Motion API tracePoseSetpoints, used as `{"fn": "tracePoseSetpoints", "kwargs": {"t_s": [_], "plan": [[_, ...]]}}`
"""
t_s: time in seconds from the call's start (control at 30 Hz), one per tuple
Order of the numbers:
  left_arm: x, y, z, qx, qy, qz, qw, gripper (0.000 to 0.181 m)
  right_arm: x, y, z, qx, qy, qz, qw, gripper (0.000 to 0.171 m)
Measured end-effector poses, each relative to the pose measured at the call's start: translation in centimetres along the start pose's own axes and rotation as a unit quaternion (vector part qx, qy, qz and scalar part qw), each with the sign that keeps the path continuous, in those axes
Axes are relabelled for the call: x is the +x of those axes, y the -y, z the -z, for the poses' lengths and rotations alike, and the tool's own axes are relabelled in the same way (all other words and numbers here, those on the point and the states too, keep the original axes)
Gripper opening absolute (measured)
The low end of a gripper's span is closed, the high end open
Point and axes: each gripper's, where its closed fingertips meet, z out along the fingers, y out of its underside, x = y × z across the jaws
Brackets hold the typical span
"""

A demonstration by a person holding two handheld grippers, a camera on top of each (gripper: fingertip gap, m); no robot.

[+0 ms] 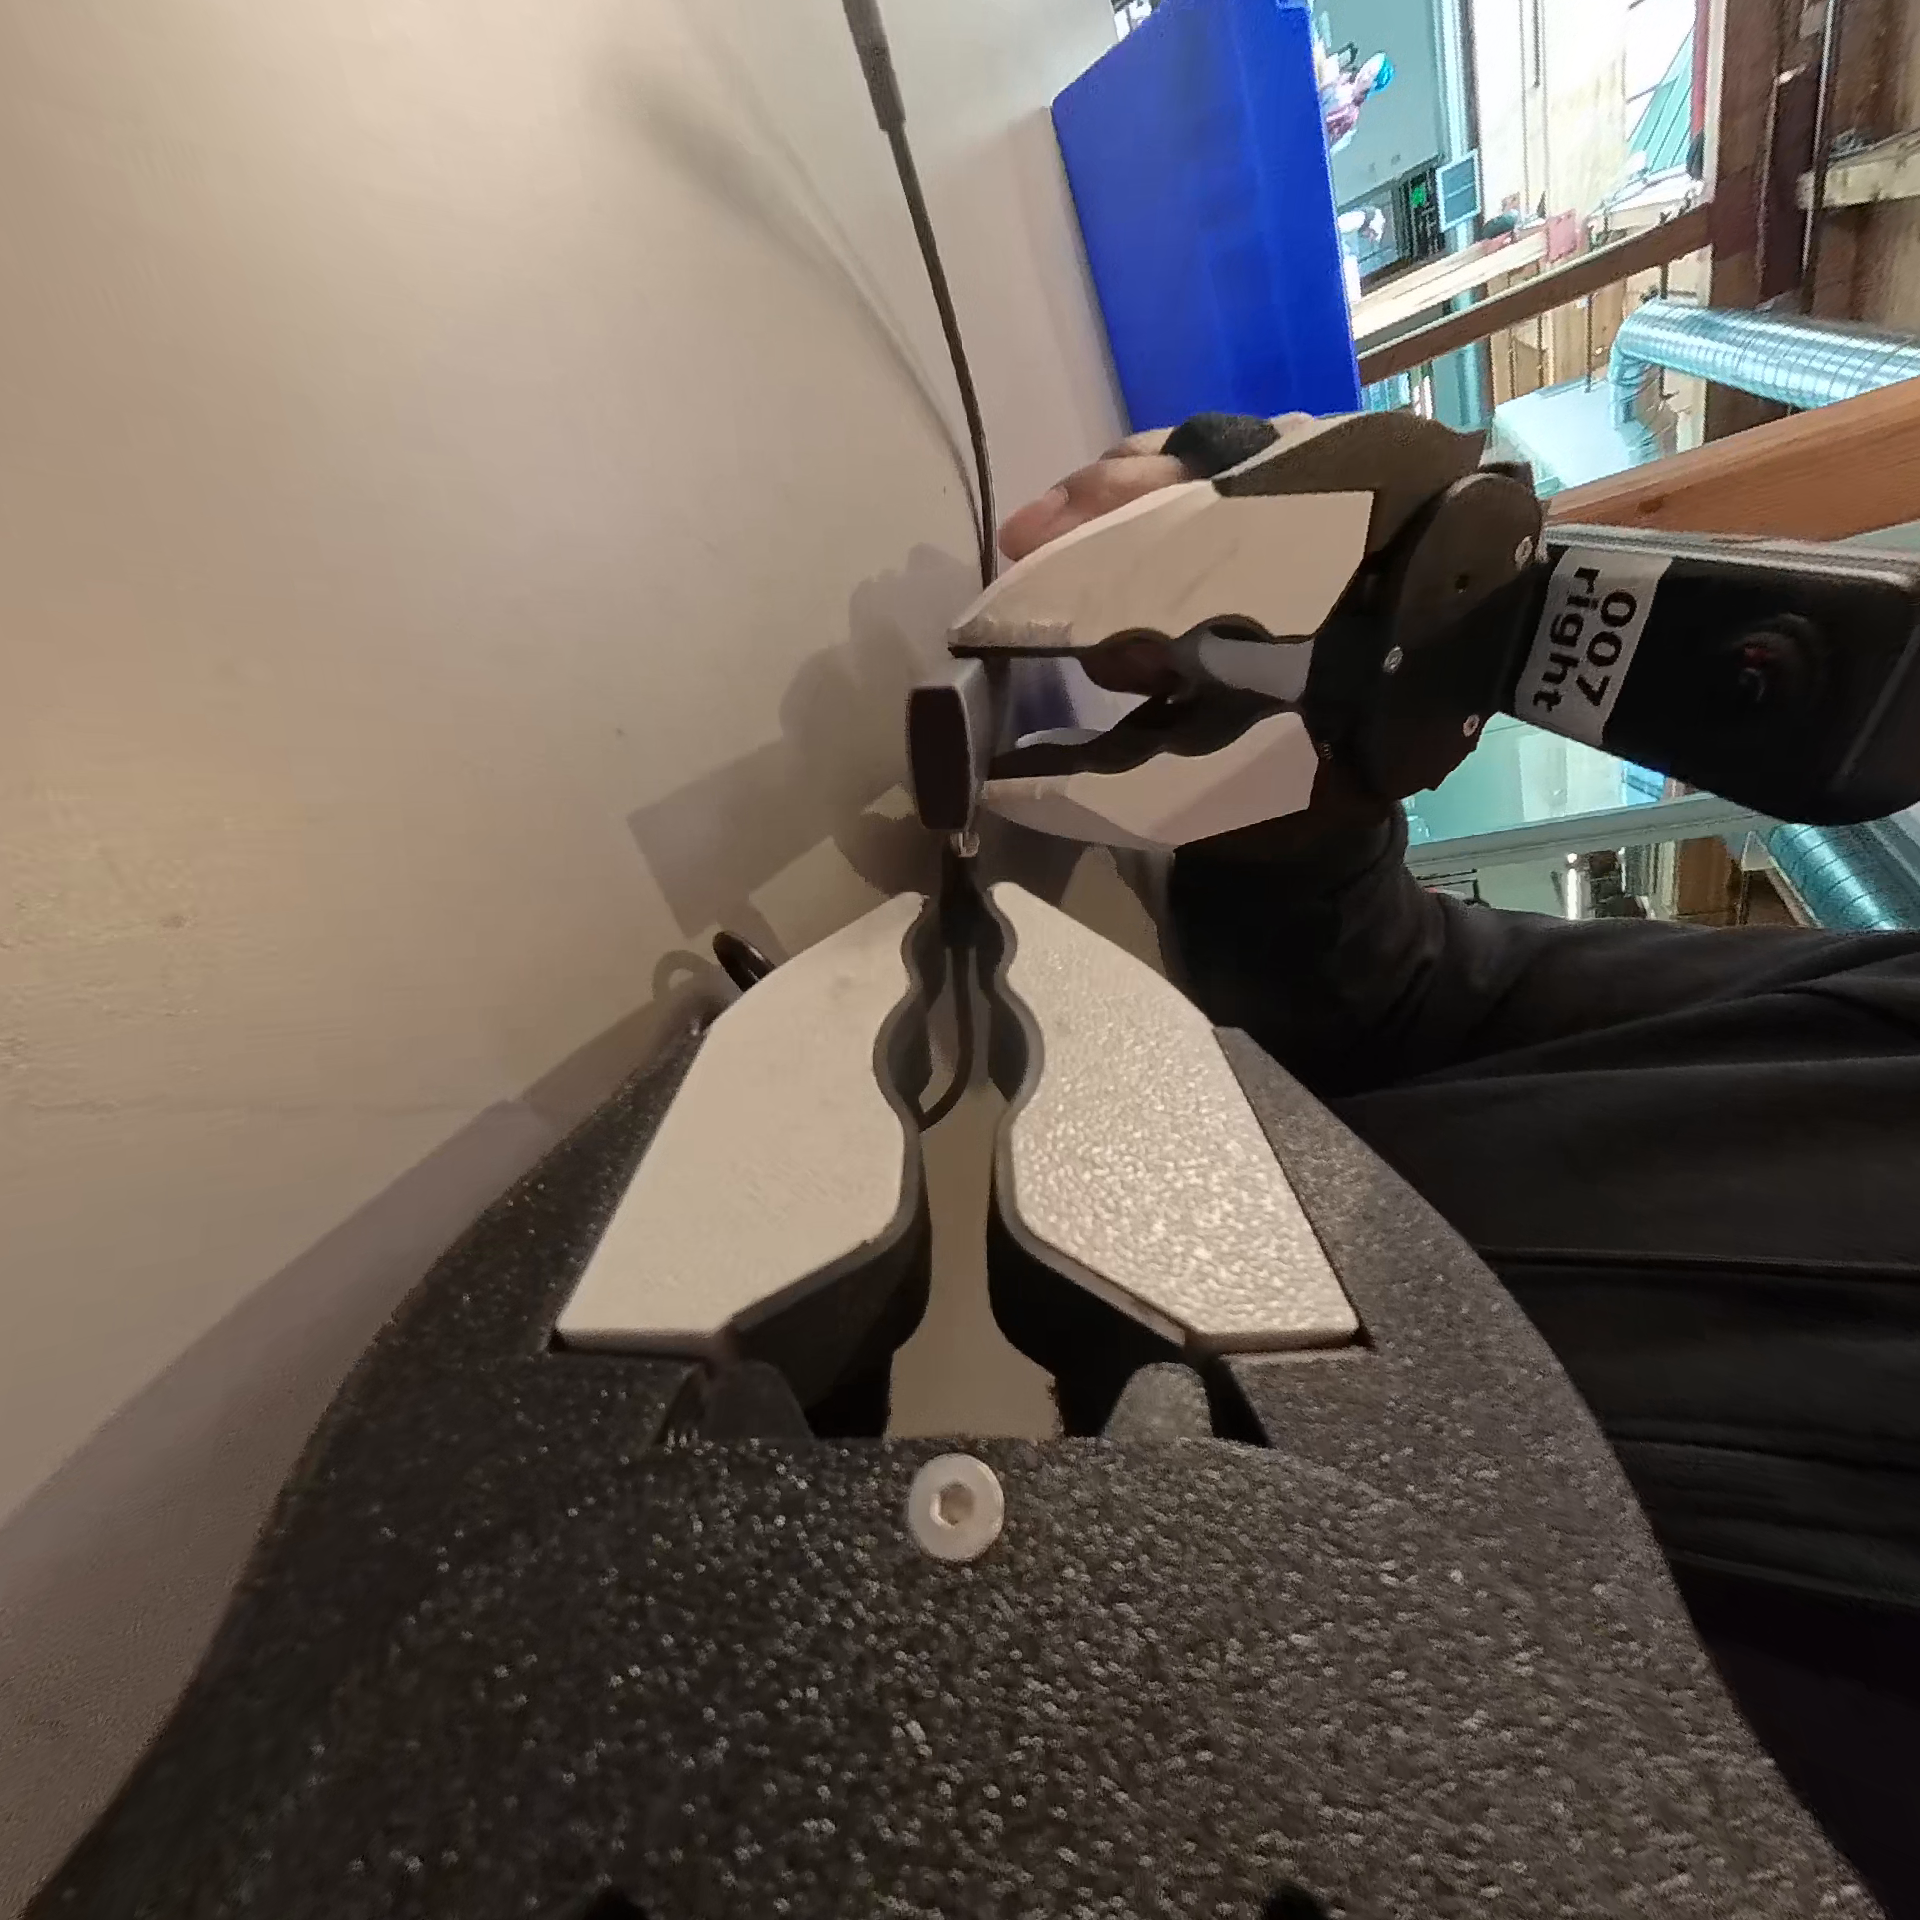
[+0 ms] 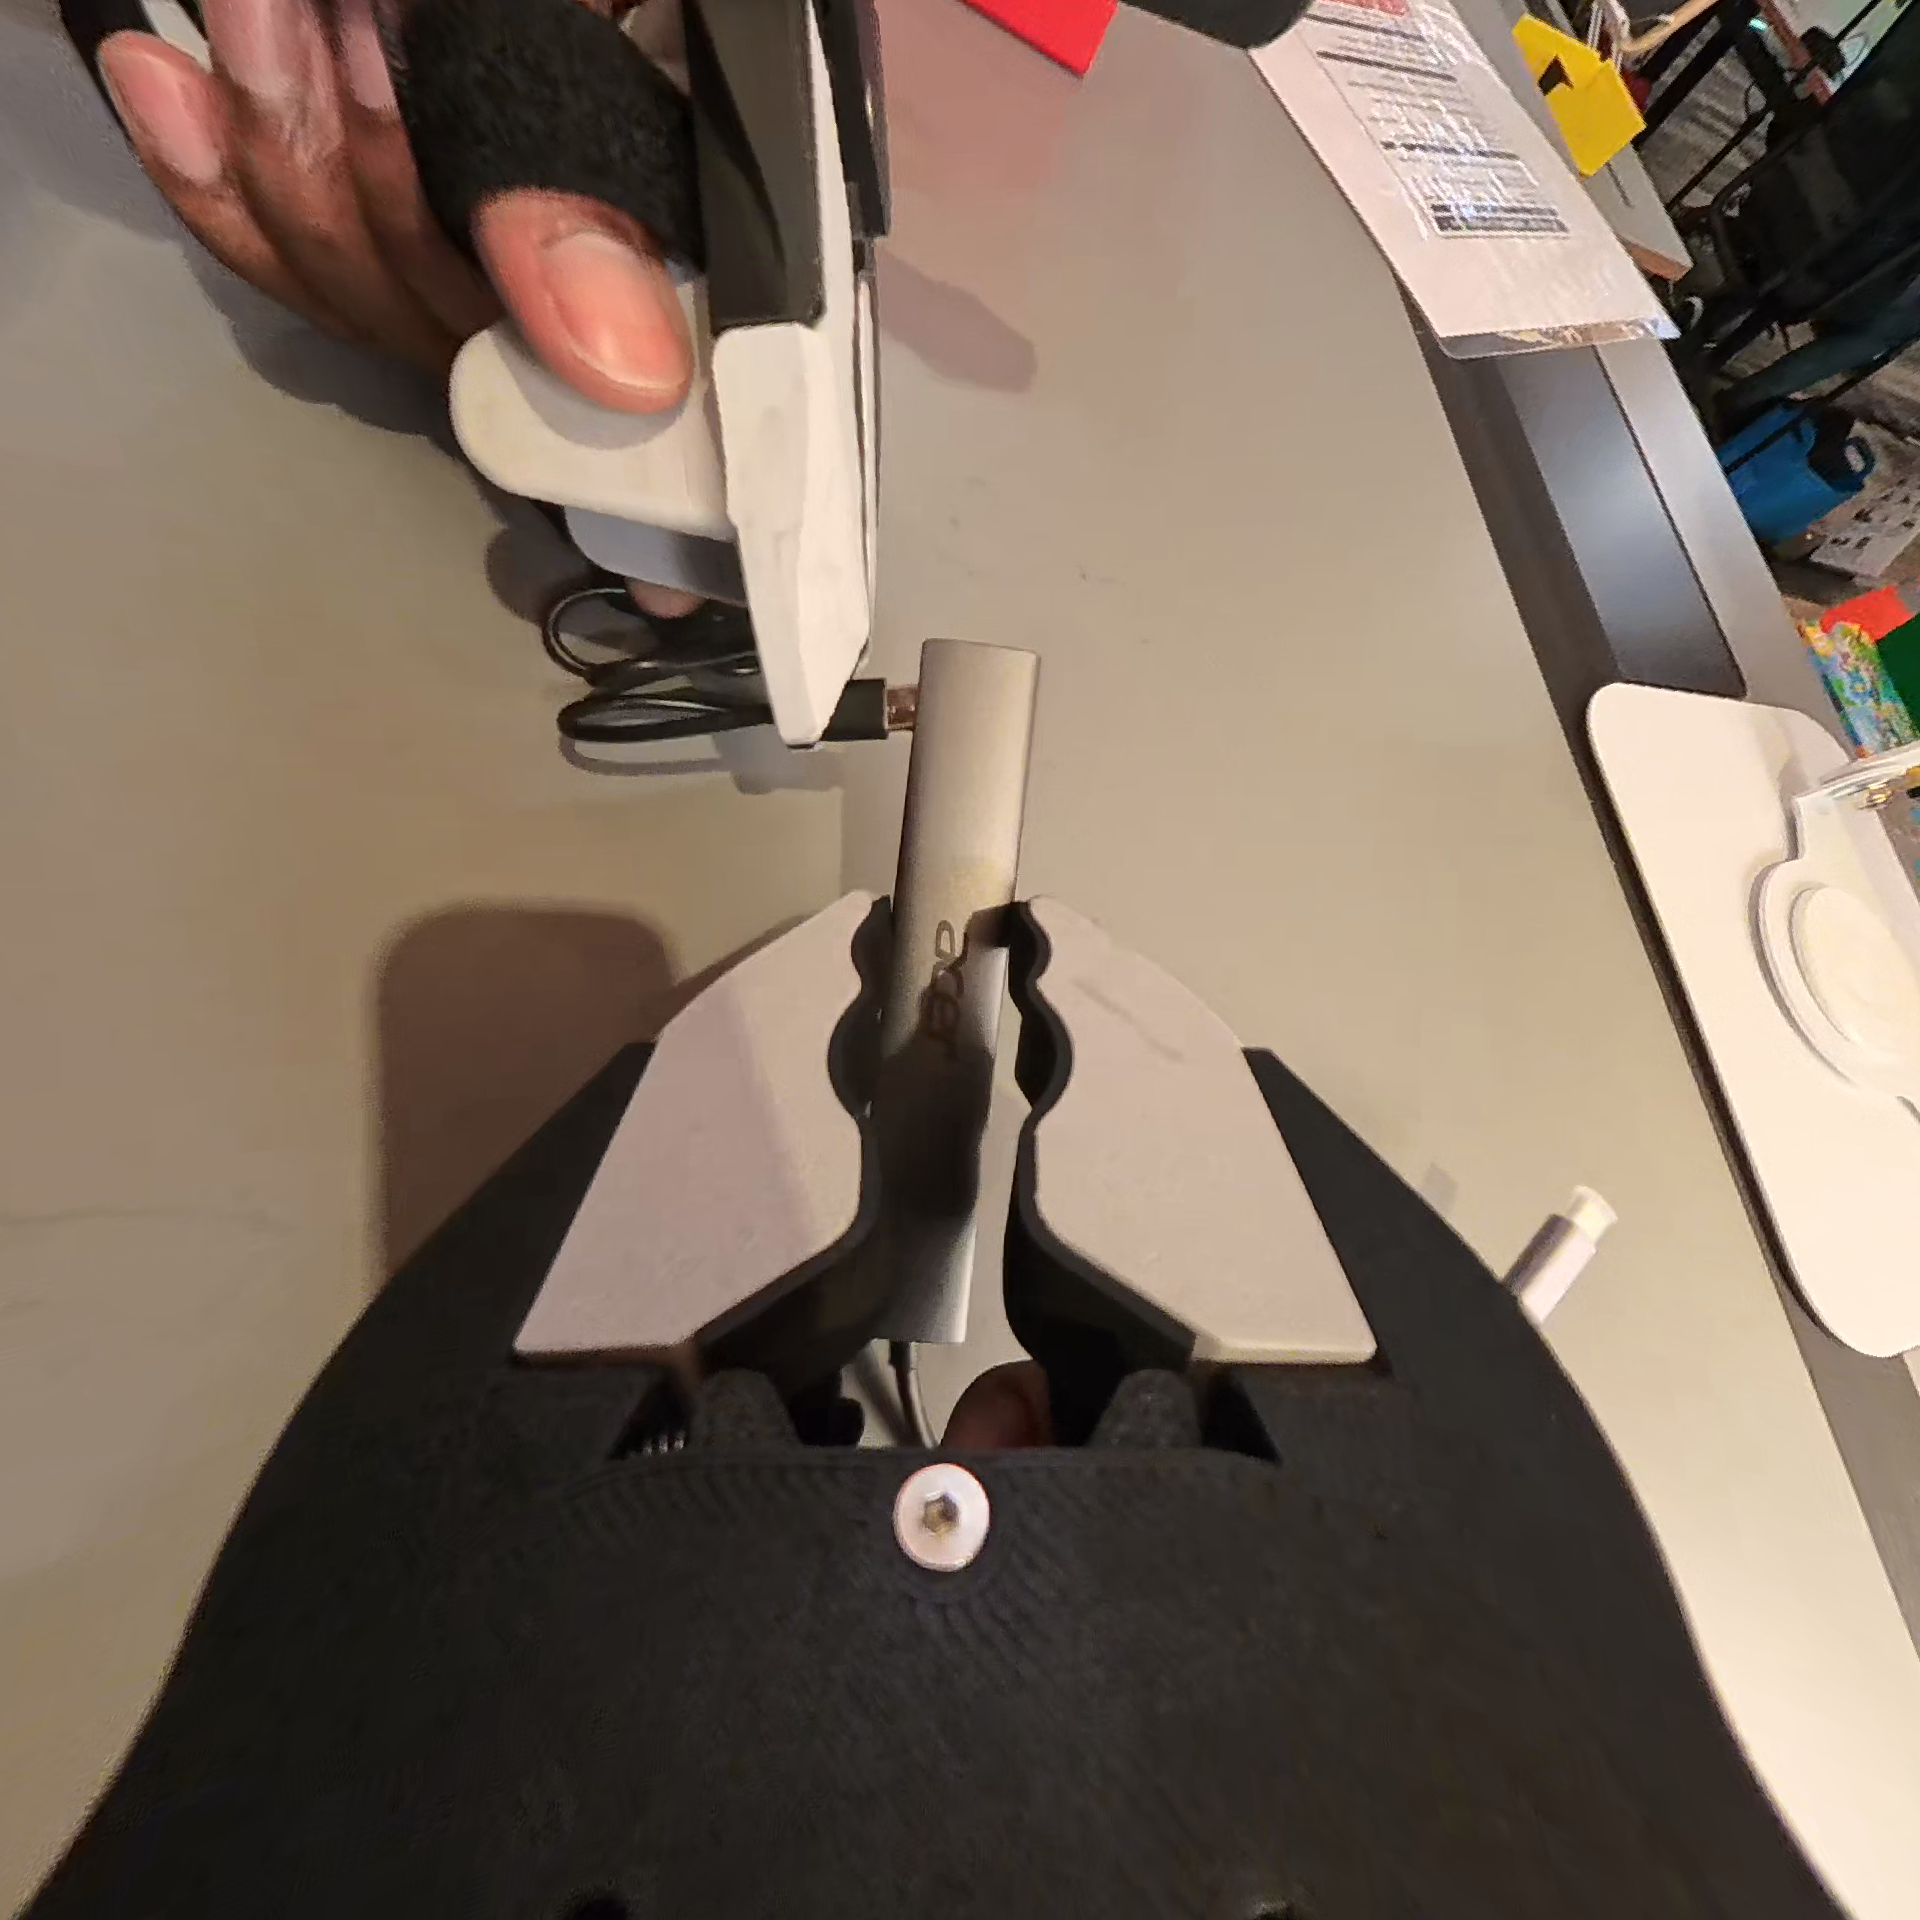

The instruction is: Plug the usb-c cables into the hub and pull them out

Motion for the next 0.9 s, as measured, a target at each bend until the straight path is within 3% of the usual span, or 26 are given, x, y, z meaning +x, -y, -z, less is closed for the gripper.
{"fn": "tracePoseSetpoints", "kwargs": {"t_s": [0.47, 0.9], "plan": [[0.2, -0.6, -0.5, -0.036, 0.023, -0.039, 0.998, 0.006, 0.0, 0.3, -0.3, -0.004, -0.004, -0.004, 1.000, 0.027], [0.8, -1.5, -1.1, -0.052, 0.002, -0.029, 0.998, 0.005, -0.9, 0.7, -0.3, -0.015, -0.019, 0.077, 0.997, 0.023]]}}
